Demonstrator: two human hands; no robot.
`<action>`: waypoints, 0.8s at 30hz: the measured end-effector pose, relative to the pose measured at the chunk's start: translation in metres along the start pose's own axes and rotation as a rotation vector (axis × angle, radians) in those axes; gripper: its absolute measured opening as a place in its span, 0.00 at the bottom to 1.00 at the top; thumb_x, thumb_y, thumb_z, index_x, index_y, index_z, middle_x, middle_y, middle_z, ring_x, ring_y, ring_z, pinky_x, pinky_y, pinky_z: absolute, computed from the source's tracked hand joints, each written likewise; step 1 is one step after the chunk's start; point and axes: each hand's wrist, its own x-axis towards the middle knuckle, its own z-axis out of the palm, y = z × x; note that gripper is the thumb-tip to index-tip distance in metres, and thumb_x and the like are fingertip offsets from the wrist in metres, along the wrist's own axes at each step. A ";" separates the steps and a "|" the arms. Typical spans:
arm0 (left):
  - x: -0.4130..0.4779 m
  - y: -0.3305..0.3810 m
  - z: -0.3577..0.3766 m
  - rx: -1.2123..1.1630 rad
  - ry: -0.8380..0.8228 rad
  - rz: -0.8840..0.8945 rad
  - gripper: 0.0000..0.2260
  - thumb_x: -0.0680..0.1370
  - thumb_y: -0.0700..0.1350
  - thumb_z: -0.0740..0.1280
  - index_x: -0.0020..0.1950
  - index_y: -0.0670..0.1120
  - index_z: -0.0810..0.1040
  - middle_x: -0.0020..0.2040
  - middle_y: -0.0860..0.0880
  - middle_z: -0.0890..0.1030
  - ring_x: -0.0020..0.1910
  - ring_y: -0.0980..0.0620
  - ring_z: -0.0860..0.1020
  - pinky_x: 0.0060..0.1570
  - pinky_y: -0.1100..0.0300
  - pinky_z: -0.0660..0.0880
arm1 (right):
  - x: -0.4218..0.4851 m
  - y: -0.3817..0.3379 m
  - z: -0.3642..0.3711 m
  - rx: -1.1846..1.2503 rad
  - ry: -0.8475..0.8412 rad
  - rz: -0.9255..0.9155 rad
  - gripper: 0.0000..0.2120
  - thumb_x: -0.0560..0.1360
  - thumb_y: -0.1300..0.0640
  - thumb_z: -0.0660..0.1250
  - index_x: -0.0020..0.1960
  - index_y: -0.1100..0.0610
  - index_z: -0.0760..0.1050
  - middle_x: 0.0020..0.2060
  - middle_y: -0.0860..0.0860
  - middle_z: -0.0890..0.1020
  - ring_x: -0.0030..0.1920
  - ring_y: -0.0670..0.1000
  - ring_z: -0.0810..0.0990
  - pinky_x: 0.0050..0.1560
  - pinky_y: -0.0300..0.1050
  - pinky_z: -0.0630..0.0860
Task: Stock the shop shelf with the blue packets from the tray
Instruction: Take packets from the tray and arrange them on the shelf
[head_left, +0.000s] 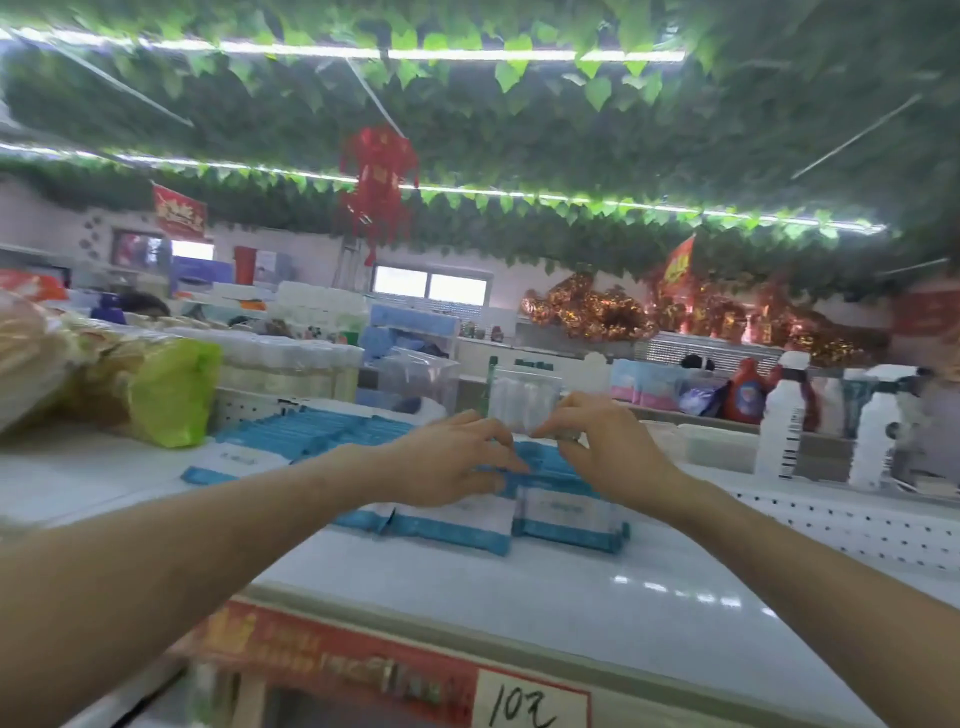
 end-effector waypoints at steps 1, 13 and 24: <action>-0.030 -0.012 -0.008 -0.001 0.008 -0.058 0.19 0.84 0.60 0.57 0.75 0.61 0.71 0.70 0.54 0.72 0.67 0.50 0.69 0.69 0.49 0.68 | 0.010 -0.020 0.012 0.025 -0.017 -0.034 0.16 0.77 0.63 0.67 0.55 0.45 0.85 0.49 0.41 0.80 0.52 0.46 0.77 0.58 0.55 0.77; -0.578 0.019 -0.122 0.089 -0.150 -1.011 0.30 0.81 0.71 0.49 0.80 0.61 0.63 0.64 0.61 0.71 0.64 0.57 0.71 0.62 0.60 0.68 | 0.035 -0.449 0.191 0.518 -0.555 -0.789 0.20 0.83 0.52 0.64 0.74 0.43 0.72 0.63 0.47 0.79 0.58 0.46 0.76 0.59 0.46 0.74; -0.932 0.389 -0.092 -0.141 -0.235 -1.955 0.30 0.74 0.77 0.53 0.75 0.71 0.61 0.70 0.56 0.76 0.67 0.54 0.75 0.69 0.54 0.71 | -0.219 -0.815 0.271 0.428 -0.885 -1.621 0.23 0.83 0.49 0.64 0.77 0.41 0.67 0.66 0.48 0.74 0.67 0.51 0.73 0.64 0.52 0.73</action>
